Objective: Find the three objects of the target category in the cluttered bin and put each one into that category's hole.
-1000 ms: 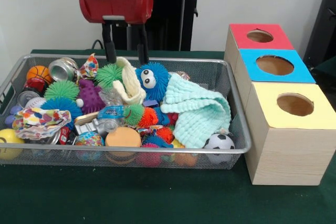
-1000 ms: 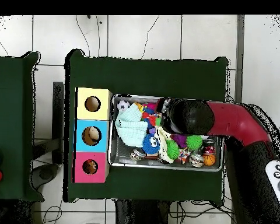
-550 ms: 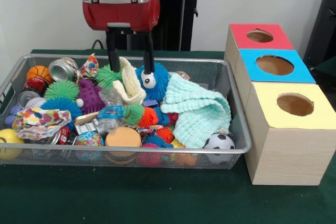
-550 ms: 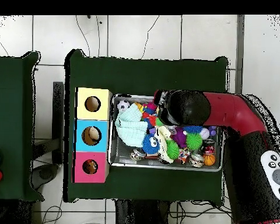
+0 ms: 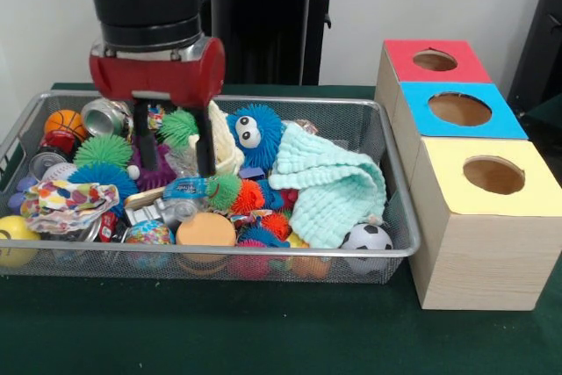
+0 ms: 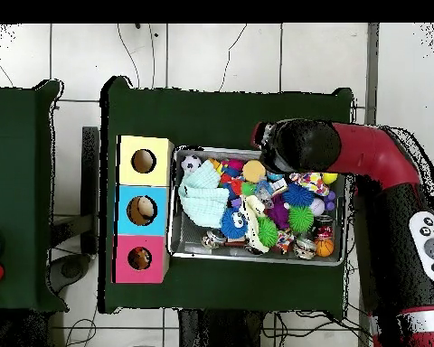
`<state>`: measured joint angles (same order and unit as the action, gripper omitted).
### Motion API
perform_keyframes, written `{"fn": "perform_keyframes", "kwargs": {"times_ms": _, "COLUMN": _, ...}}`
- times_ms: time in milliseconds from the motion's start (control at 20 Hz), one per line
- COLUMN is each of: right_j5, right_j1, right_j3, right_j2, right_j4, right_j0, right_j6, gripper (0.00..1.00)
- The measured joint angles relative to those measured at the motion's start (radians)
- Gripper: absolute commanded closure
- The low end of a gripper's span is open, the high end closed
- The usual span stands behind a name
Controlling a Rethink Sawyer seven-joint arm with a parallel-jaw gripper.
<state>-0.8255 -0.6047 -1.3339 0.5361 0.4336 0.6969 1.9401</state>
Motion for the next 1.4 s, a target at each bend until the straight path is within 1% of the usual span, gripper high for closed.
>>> {"fn": "perform_keyframes", "kwargs": {"times_ms": 300, "right_j5": 0.0, "right_j1": 0.081, "right_j3": 0.082, "right_j2": 0.001, "right_j4": 0.023, "right_j0": 0.017, "right_j6": -0.019, "gripper": 0.0}}
{"fn": "perform_keyframes", "kwargs": {"times_ms": 650, "right_j5": 0.0, "right_j1": 0.154, "right_j3": 0.147, "right_j2": 0.004, "right_j4": 0.027, "right_j0": 0.035, "right_j6": -0.066, "gripper": 0.0}}
{"fn": "perform_keyframes", "kwargs": {"times_ms": 800, "right_j5": 0.0, "right_j1": 0.193, "right_j3": 0.181, "right_j2": 0.007, "right_j4": 0.029, "right_j0": 0.035, "right_j6": -0.107, "gripper": 0.0}}
{"fn": "perform_keyframes", "kwargs": {"times_ms": 1050, "right_j5": -0.01, "right_j1": 0.225, "right_j3": 0.213, "right_j2": 0.018, "right_j4": 0.031, "right_j0": 0.033, "right_j6": -0.153, "gripper": 0.0}}
{"fn": "perform_keyframes", "kwargs": {"times_ms": 1150, "right_j5": -0.025, "right_j1": 0.24, "right_j3": 0.232, "right_j2": 0.025, "right_j4": 0.031, "right_j0": 0.03, "right_j6": -0.182, "gripper": 0.0}}
{"fn": "perform_keyframes", "kwargs": {"times_ms": 1200, "right_j5": -0.046, "right_j1": 0.257, "right_j3": 0.253, "right_j2": 0.034, "right_j4": 0.031, "right_j0": 0.026, "right_j6": -0.213, "gripper": 0.0}}
{"fn": "perform_keyframes", "kwargs": {"times_ms": 1400, "right_j5": -0.086, "right_j1": 0.284, "right_j3": 0.288, "right_j2": 0.049, "right_j4": 0.031, "right_j0": 0.019, "right_j6": -0.266, "gripper": 0.0}}
